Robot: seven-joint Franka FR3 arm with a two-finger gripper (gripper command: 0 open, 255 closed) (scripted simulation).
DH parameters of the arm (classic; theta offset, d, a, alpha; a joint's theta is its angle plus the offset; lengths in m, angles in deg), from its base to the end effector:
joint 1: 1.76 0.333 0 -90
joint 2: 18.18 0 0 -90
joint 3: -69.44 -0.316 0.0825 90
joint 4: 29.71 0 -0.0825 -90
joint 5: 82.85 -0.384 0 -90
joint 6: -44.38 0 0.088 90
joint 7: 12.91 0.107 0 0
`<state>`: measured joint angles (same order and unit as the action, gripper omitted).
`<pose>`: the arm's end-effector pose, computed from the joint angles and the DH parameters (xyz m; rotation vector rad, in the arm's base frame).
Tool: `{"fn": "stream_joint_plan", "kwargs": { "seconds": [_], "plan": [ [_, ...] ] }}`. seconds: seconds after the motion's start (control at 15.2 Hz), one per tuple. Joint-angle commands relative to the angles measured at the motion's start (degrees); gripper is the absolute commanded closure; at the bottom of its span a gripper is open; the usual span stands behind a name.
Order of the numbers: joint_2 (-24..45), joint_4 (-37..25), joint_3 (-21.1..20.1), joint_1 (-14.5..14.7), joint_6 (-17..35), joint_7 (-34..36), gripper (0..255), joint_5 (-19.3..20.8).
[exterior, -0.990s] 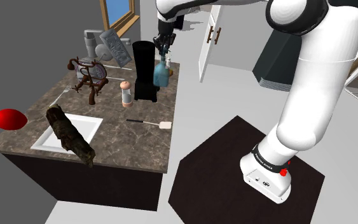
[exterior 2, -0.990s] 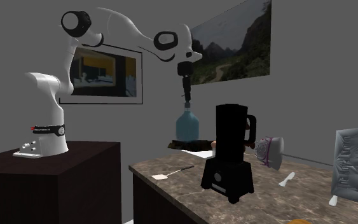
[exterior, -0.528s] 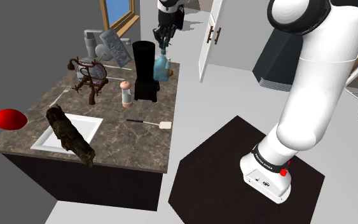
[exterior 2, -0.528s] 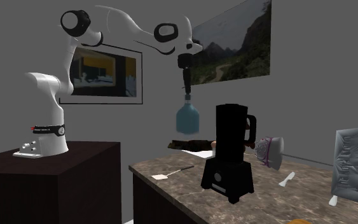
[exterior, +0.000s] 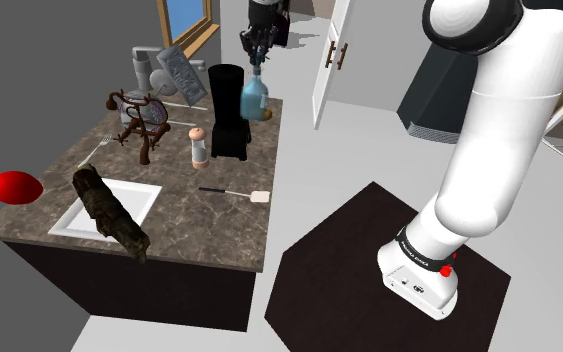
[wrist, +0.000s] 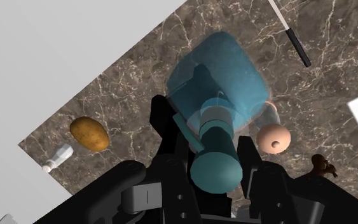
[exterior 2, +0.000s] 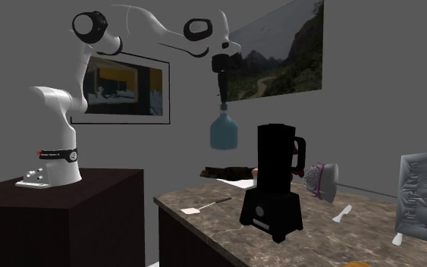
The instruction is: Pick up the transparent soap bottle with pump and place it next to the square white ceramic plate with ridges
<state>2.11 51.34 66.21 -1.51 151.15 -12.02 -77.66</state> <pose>0.6769 0.0284 0.5085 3.0716 0.0965 0.1505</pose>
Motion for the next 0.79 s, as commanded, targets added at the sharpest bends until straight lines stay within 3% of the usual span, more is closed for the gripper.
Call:
{"fn": "stream_joint_plan", "kwargs": {
  "seconds": [0.0,0.73],
  "plan": [
    [-0.72,0.66,-0.55,1.29,-0.18,1.87,255,0.32],
    [-1.70,1.89,-4.62,10.47,-1.17,15.42,255,2.72]
  ]
}}
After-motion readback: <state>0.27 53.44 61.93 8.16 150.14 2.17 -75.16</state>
